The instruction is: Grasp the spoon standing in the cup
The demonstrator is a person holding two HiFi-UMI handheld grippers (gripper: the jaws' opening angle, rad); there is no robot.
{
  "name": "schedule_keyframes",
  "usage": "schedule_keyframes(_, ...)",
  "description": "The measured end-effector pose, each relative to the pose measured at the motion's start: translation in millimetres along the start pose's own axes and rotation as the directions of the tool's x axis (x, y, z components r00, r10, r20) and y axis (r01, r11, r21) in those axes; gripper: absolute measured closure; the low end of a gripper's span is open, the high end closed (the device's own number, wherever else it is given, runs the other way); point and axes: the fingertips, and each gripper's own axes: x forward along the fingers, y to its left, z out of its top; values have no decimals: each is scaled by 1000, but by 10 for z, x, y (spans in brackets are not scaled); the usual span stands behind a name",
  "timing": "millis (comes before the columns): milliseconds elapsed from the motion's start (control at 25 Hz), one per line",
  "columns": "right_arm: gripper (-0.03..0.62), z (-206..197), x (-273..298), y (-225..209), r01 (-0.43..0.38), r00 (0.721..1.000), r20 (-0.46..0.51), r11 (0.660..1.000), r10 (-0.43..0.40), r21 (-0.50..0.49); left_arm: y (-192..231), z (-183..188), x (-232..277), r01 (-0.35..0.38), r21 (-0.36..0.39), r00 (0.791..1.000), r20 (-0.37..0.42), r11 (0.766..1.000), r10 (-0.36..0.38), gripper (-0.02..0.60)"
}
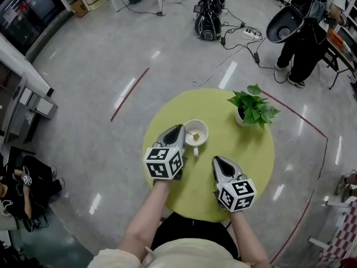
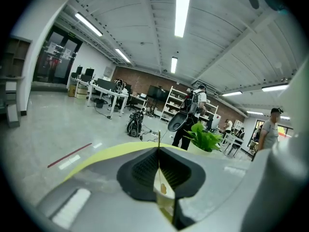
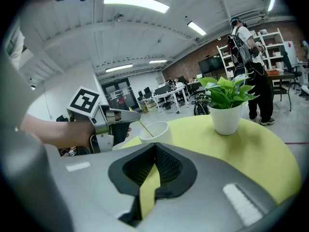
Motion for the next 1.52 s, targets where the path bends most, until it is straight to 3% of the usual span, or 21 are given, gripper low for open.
schedule_keyframes(640, 592, 53, -172, 118, 8, 1000, 27, 999, -7, -37, -226, 481, -516, 29, 24, 991, 127, 999, -32, 577)
schedule_keyframes(1520, 592, -42, -526, 246, 25, 998, 53, 998, -22, -58, -586, 112, -976, 91, 6, 992, 92, 996, -91, 577)
